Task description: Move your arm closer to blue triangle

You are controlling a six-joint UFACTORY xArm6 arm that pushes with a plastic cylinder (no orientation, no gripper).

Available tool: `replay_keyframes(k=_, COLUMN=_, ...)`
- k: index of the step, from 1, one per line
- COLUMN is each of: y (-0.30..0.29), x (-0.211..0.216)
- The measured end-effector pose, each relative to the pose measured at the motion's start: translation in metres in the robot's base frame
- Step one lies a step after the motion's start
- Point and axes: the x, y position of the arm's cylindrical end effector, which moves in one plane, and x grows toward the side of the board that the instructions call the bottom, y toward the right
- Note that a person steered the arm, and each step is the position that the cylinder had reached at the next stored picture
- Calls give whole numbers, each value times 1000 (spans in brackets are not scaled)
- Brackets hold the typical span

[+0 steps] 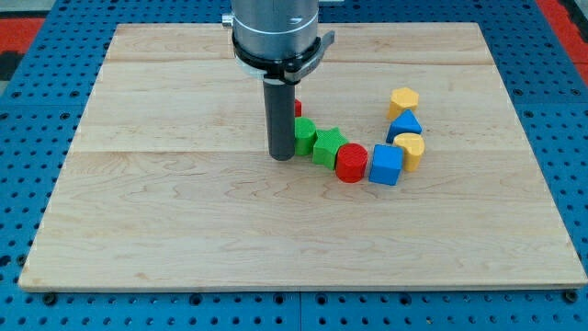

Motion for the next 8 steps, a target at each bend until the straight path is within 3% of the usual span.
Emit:
replay_keyframes(k=3, y=0, x=-7)
replay_keyframes(k=6, y=-4, x=99)
replay_keyframes(k=8, y=72, x=104)
